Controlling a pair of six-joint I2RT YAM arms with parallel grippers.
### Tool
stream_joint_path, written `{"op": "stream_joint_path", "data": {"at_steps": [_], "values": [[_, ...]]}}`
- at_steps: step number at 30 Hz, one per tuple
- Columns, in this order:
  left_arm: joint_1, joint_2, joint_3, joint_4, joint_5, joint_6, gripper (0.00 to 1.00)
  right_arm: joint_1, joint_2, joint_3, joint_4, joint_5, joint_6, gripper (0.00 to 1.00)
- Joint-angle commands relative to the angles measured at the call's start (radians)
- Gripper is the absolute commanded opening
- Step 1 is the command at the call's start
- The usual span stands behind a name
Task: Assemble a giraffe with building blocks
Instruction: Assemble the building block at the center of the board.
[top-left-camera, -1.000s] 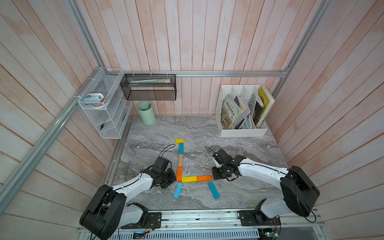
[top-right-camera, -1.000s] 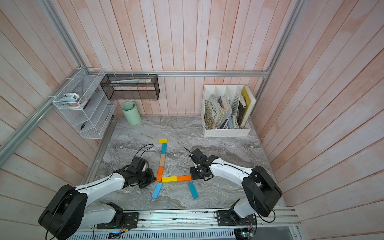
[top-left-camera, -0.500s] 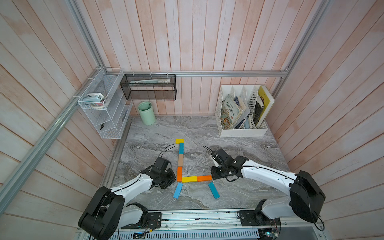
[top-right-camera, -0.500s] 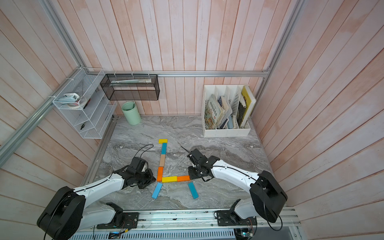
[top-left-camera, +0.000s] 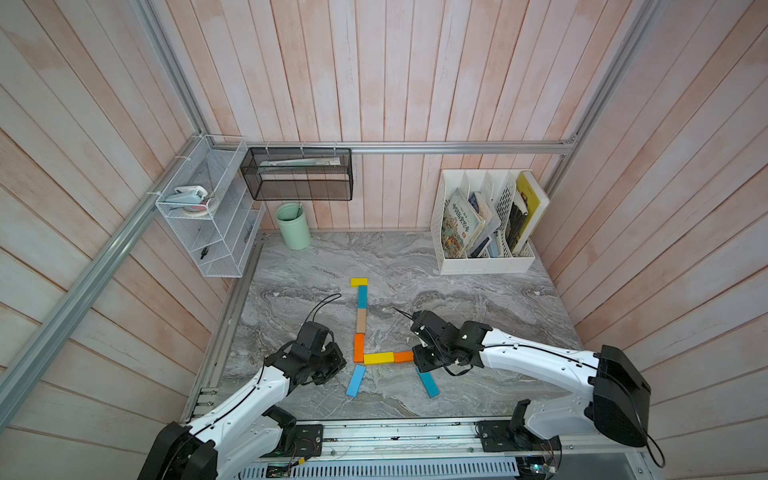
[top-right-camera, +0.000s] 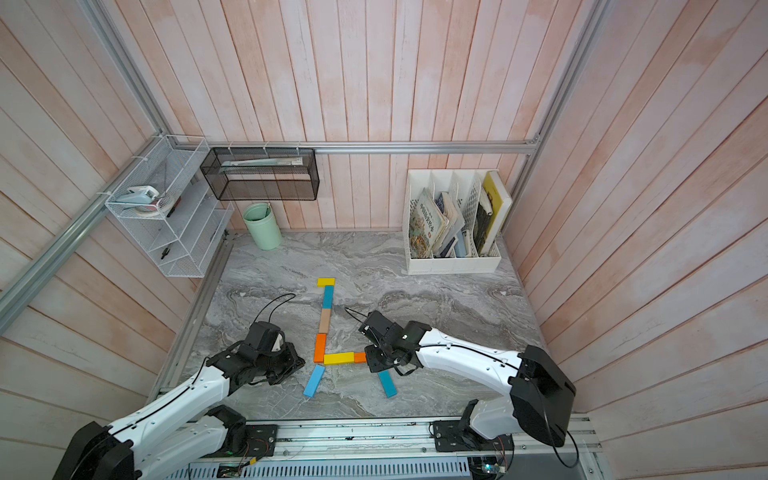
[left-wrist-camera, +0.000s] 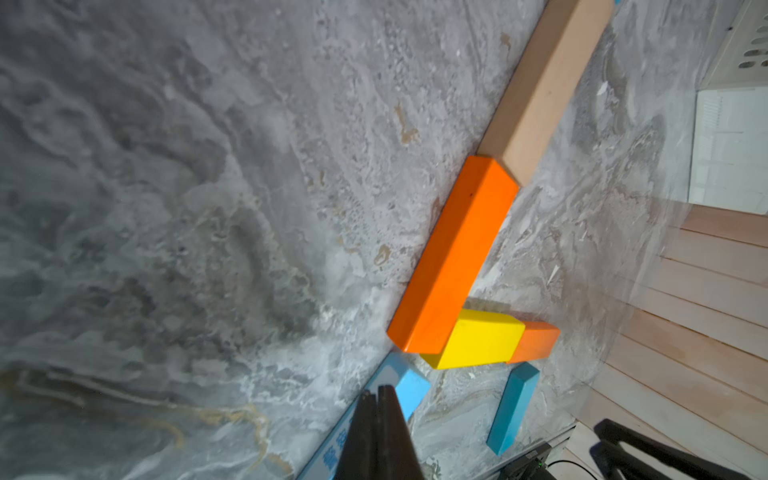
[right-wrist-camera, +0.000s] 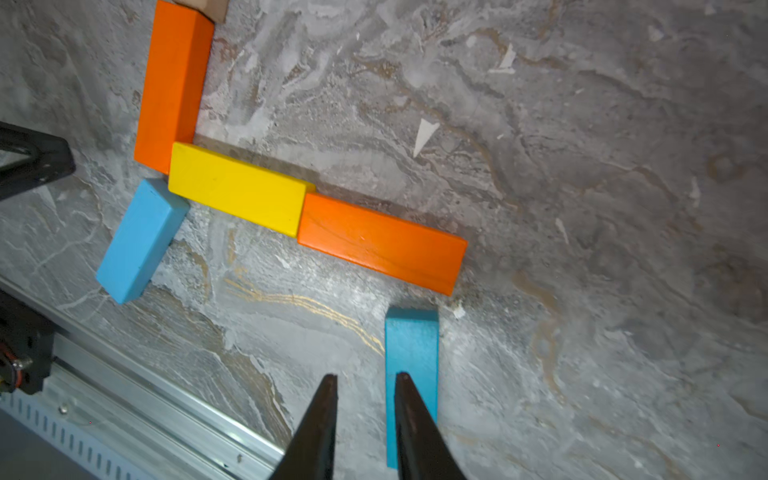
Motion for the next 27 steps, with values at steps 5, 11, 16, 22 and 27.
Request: {"op": "stream_joint_path", "data": {"at_steps": [5,11,16,22,27], "values": [[-0.081,-0.188,-0.073,-0.093,0.03,-0.059,0.13,0.112,0.014,-0.043,-0.13,0.03,0.091,0.46],[-0.2,-0.112,-0.036,-0.137,-0.012,-0.028,0.34,0.147,0.053,-0.093,-0.118,0.086,0.115,0.54],[-0.248,-0.044,0.048,-0.226,-0.114,0.029,0.38,0.148,0.044,-0.131,-0.074,0.081,0.1,0.56],[-0.252,-0.007,0.064,-0.233,-0.147,0.05,0.39,0.147,0.033,-0.154,-0.028,0.068,0.078,0.56],[-0.277,0.026,0.09,-0.205,-0.125,0.084,0.4,0.147,0.052,-0.168,0.0,0.058,0.067,0.56]]}}
